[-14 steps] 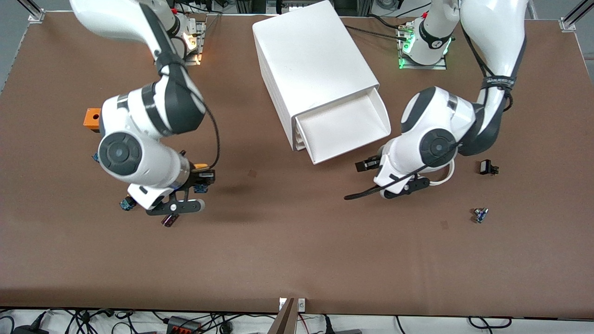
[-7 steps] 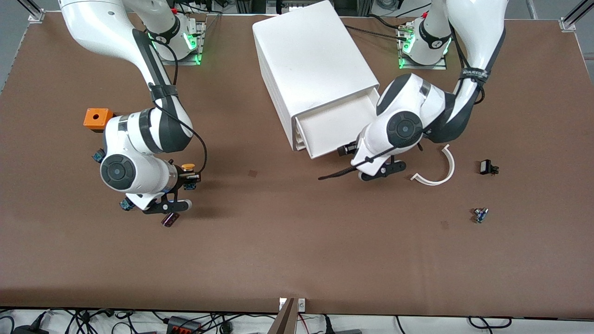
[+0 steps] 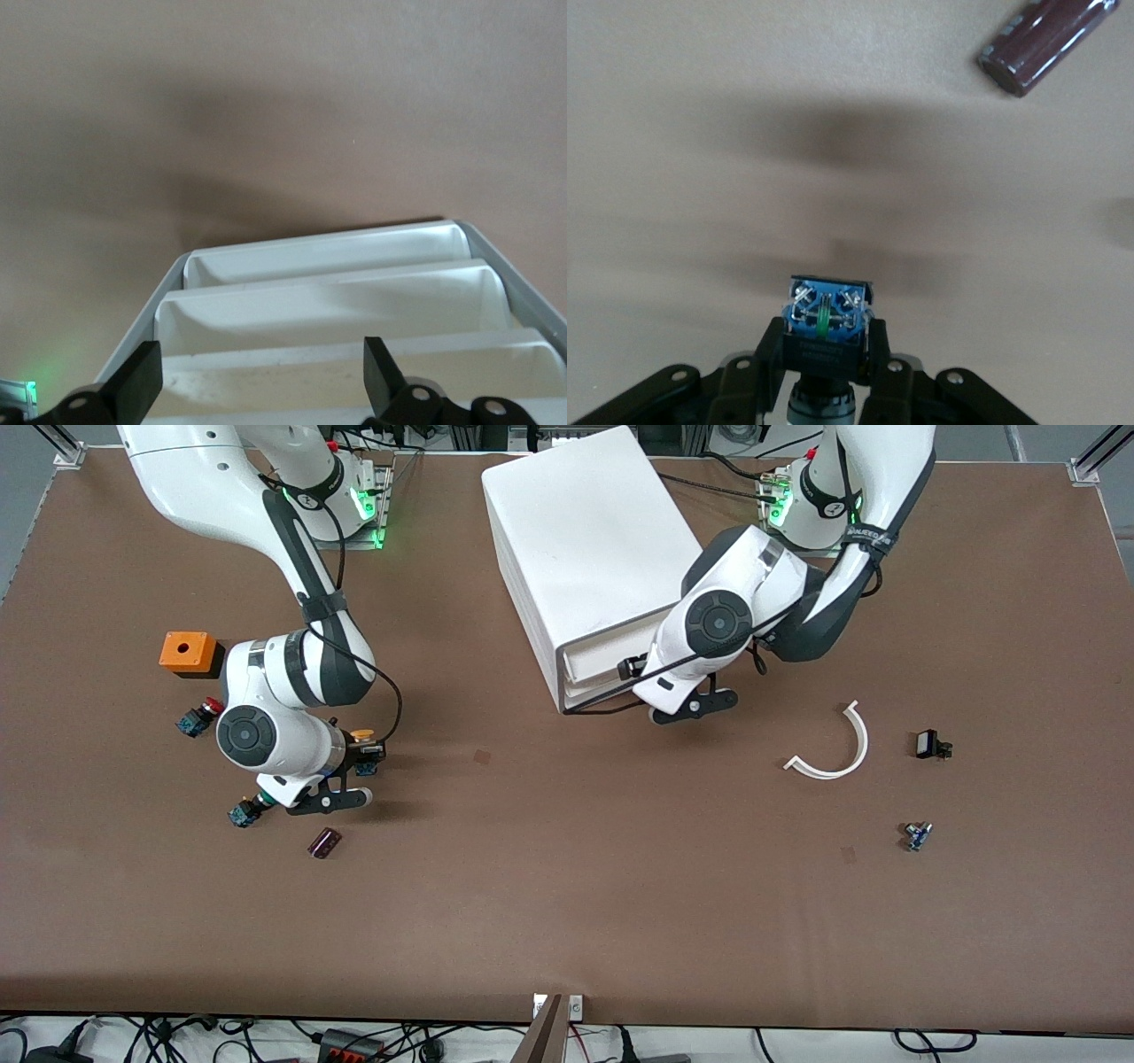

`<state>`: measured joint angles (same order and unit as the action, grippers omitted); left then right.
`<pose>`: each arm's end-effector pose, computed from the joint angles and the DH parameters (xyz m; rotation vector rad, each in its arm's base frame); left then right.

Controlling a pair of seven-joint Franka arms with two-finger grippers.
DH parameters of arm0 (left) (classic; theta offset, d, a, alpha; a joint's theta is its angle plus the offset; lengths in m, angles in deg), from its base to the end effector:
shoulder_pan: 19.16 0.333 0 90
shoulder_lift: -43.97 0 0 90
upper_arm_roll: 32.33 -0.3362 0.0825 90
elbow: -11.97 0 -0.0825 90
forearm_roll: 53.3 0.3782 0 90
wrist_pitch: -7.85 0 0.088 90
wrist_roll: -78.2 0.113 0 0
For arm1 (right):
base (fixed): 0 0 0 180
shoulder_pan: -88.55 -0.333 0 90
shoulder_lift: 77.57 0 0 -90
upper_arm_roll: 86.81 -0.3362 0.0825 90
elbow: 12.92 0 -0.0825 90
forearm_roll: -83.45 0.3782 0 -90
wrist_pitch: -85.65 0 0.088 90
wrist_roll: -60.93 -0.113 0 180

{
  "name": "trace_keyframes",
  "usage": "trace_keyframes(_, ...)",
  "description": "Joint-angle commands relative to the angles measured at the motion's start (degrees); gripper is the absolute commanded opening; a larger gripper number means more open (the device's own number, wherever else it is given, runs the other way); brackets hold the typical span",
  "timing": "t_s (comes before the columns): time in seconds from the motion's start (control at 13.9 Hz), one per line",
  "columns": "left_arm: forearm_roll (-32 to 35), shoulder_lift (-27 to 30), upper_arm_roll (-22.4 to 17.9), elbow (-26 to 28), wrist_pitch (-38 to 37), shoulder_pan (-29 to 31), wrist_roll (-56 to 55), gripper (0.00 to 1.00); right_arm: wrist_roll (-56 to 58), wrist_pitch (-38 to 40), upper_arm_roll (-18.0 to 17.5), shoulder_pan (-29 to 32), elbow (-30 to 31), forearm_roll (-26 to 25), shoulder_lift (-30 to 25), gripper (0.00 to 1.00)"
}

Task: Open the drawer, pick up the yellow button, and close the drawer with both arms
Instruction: 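Set the orange button on the table and open the right gripper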

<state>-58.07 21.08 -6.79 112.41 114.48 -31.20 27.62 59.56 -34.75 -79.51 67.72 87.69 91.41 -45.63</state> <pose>0.5012 -0.3642 0.3613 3.0630 0.4166 -0.5549 0.6238 0.1648 0.2531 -3.1006 -0.2199 0.3265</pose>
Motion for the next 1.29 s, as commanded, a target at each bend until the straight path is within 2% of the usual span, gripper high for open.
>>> trace_keyframes(0.0,-1.9,2.06,1.45,2.66,1.03,0.71,-0.57,1.0,1.54,-3.6,-0.8,0.45,1.87,0.48,0.75,0.0)
trace_keyframes(0.22,-2.78,2.06,1.54,2.75,0.77,0.18,-0.49,1.0,1.54,-6.69,-0.8,0.53,1.7,0.39,2.6,0.01)
trace_keyframes(0.29,-2.78,2.06,2.06,2.75,0.77,0.27,-0.57,1.0,1.54,-6.61,-0.8,0.53,1.52,0.39,2.69,0.1)
trace_keyframes(0.36,-2.78,2.06,2.67,2.75,0.68,0.61,-0.57,1.0,0.93,-6.17,-0.8,0.53,1.17,0.39,2.52,0.44)
trace_keyframes(0.43,-2.78,1.98,2.77,2.66,0.77,0.62,-0.57,1.0,1.1,-6.17,-0.8,0.53,1.0,0.47,2.0,0.93)
trace_keyframes(0.5,-2.78,1.98,2.77,2.66,0.68,0.62,-0.57,1.0,1.45,-5.82,-0.8,0.71,0.12,0.39,1.03,1.0)
trace_keyframes(0.65,-2.78,1.89,2.77,2.57,0.77,0.62,-0.57,1.0,1.1,0.82,-0.54,0.88,-4.52,0.39,-0.11,1.0)
trace_keyframes(0.79,-2.61,1.71,2.42,1.79,0.85,1.4,0.12,1.0,1.01,10.13,1.04,1.06,-11.89,0.39,-0.12,1.0)
trace_keyframes(0.93,-1.64,1.89,1.98,-0.67,0.5,4.82,1.0,1.0,0.93,15.96,2.71,0.8,-17.35,0.3,-0.38,1.0)
trace_keyframes(1.22,9.76,0.23,1.98,-4.8,0.15,12.9,6.79,1.0,1.45,20.19,4.9,1.06,-20.89,-0.05,-4.85,1.0)
